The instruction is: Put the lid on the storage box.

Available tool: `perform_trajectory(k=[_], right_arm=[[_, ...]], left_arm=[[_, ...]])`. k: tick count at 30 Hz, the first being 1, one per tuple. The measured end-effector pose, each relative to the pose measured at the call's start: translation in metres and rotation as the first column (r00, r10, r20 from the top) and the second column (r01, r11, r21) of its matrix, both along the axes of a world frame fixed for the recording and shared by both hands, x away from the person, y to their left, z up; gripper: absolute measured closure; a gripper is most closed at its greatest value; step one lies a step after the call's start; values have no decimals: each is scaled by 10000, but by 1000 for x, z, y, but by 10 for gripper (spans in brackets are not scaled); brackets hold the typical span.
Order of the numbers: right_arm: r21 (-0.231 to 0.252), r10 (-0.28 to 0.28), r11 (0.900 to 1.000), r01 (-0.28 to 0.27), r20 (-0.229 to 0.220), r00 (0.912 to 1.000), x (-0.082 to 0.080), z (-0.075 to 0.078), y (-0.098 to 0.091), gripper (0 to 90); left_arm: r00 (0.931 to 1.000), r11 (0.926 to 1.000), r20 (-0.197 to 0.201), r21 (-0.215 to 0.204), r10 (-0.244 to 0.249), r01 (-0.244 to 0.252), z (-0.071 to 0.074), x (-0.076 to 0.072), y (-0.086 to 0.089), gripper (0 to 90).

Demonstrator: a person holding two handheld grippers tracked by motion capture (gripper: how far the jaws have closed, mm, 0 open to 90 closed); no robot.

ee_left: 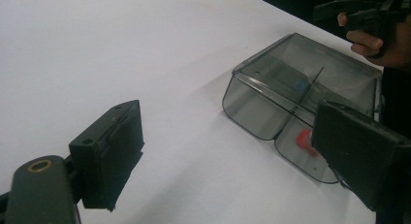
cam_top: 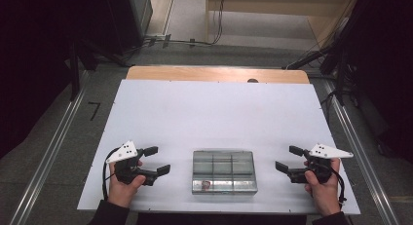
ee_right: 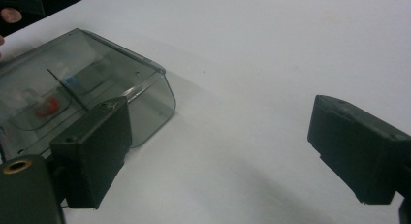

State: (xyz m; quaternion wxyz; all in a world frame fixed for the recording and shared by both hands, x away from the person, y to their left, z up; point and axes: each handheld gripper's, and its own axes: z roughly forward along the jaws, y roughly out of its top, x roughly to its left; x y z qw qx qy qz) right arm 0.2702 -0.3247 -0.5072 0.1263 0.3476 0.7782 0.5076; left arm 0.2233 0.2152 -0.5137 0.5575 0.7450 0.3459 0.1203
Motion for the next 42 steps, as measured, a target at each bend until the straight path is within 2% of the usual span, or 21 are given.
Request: perform_trajectory(k=[3, 14, 23, 32, 42], right_arm=[[13, -67, 10000, 67, 15, 10000, 2, -1, -3, 73], [99, -276, 9996, 275, 28, 9996, 6, -5, -16, 74], [53, -465, 9989, 466, -158, 9988, 10, -11, -24, 48], [-257, -604, 9979, 598, -218, 9979, 12, -15, -23, 3], [-282, -668, 9974, 661, -266, 9974, 13, -16, -22, 3]], left_arm=[[10000, 10000, -13, 46, 4, -4, -1, 0, 4, 86], [9989, 9990, -71, -5, 454, -454, -5, 1, 23, 85], [9981, 9983, -220, 1, 575, -575, -8, 2, 36, 26], [9977, 9982, -328, -127, 586, -591, -11, 3, 41, 1], [9979, 9983, -355, -203, 540, -548, -13, 4, 41, 1]])
